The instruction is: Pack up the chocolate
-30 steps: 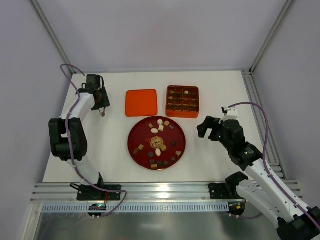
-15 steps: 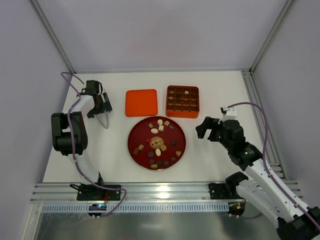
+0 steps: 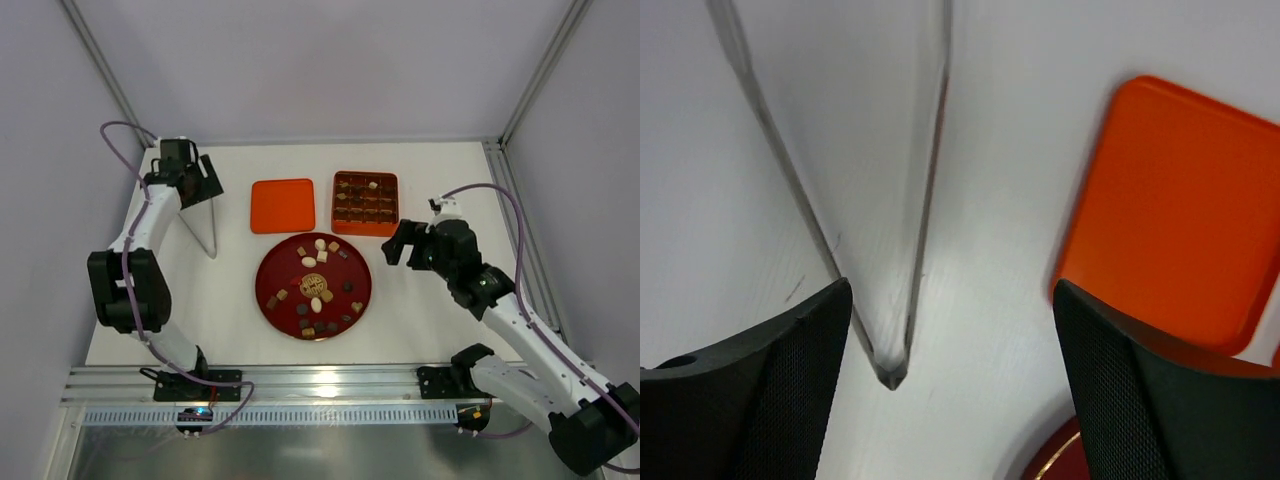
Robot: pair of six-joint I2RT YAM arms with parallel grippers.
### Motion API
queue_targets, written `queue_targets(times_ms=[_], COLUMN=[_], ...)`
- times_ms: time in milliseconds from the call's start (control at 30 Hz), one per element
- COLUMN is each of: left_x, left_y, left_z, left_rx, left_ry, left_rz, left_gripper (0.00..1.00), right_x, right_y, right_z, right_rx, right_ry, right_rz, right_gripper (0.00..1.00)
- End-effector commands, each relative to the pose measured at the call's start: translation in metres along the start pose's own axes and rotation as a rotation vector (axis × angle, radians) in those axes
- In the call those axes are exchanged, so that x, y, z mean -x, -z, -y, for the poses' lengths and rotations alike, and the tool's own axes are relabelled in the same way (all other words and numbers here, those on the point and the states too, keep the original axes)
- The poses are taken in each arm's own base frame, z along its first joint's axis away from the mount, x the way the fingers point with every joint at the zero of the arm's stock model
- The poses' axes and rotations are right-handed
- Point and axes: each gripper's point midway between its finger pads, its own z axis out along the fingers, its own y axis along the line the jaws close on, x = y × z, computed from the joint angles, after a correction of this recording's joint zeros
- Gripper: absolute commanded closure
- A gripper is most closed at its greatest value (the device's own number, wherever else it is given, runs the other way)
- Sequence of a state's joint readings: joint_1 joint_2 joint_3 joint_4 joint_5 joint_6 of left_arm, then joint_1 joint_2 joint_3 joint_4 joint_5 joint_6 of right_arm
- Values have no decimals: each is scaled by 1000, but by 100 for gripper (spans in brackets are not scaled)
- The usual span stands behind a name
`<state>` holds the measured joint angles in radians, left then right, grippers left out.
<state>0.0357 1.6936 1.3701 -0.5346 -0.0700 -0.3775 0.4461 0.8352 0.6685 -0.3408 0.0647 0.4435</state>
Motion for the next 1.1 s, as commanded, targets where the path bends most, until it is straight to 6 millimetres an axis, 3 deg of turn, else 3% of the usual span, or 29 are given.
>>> queue_targets(times_ms=[0,33,67,133,167,200,233,300,500,700,800,933,967,1067], left_x=[11,8,-1,-5,-9,-19,-14,-22,-31,-41,-44,-48,-49,-50], left_y=[15,10,-2,-11,-16,-31,-35,-52,-74,-92,-102,-111,-114,-117], left_z=[64,70,75,93,97,99,98,96,98,110,107,102,101,95], left_rx=[-147,-153,-152,-166,-163,-147,-123,-91,-89,-144,-129,-123,-122,-117], left_ry=[-62,-72,-80,-105,-121,-133,-138,-139,-166,-152,-150,-140,-138,-131], left_rz=[37,26,-6,-17,-24,-52,-38,-66,-107,-130,-142,-164,-167,-174], left_gripper=[25,26,30,32,33,33,35,39,41,42,45,56,59,68], right_x=[41,53,45,63,59,63,76,82,97,83,85,69,78,76], right_y=[-14,-11,-25,-30,-42,-46,-49,-64,-99,-149,-162,-189,-191,-208], right_z=[-34,-40,-47,-59,-60,-64,-73,-83,-113,-122,-132,-138,-143,-149], right_rx=[75,88,110,118,107,117,138,165,237,253,286,302,311,322], right_ry=[-13,-20,-18,-20,-19,-20,-16,-14,-8,2,10,31,34,39], right_rz=[25,49,-13,-11,-41,-42,-18,-32,-68,-158,-174,-232,-218,-238], right_gripper=[0,0,1,4,4,4,4,6,10,13,14,16,16,16])
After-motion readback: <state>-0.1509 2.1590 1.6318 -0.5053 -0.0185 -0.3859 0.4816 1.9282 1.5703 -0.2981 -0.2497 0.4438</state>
